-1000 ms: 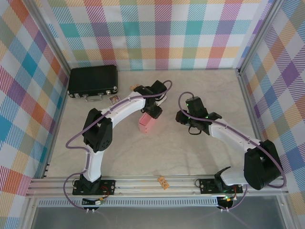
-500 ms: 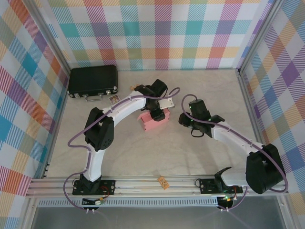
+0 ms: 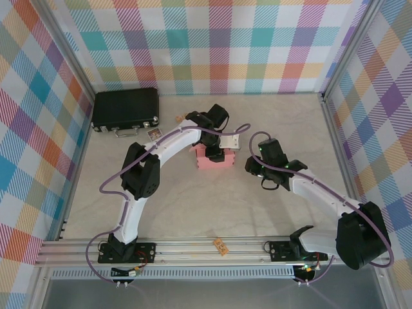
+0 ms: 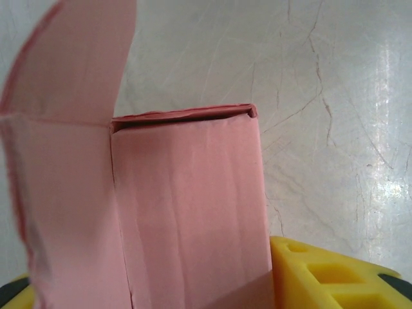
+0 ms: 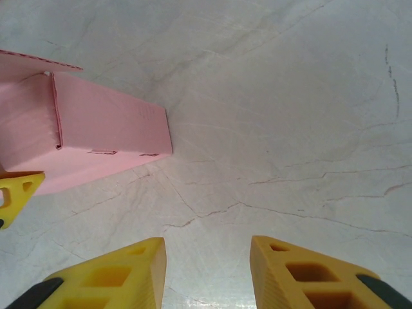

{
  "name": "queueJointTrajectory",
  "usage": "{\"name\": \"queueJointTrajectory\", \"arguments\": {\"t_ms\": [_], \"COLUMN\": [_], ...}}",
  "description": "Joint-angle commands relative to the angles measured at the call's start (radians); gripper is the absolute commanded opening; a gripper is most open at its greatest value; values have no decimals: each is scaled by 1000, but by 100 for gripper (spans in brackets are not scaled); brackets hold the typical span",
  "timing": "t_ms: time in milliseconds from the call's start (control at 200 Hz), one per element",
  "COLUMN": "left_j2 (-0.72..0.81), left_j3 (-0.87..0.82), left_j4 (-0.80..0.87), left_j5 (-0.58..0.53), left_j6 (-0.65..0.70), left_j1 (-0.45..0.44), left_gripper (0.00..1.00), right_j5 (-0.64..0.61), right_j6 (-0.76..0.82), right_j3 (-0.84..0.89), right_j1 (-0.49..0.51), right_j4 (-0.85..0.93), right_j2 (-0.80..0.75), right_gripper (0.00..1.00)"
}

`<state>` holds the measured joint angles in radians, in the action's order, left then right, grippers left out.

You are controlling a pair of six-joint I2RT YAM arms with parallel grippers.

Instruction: Fold the paper box

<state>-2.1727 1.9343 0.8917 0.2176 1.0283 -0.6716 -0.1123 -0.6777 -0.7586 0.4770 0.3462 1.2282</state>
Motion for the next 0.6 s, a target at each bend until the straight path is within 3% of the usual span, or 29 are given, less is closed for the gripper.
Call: {"name": "queueJointTrajectory", "arguments": {"t_ms": [0, 120, 595], "left_j2": [-28, -33, 1], "left_j3": [27, 37, 41], "left_j4": [38, 34, -4], "left_j5": [59, 56, 25], "left_j6": [80, 88, 52], "left_j1": [7, 8, 8], "left_gripper": [51, 53, 82], "right_j5": [-11, -21, -33], "right_j6": [-20, -19, 17], "right_j3": [9, 12, -7], "right_j1": [-5, -5, -11], "right_j4": [23, 31, 39], "right_j2": [-27, -29, -12], "right_gripper": [40, 40, 40]}}
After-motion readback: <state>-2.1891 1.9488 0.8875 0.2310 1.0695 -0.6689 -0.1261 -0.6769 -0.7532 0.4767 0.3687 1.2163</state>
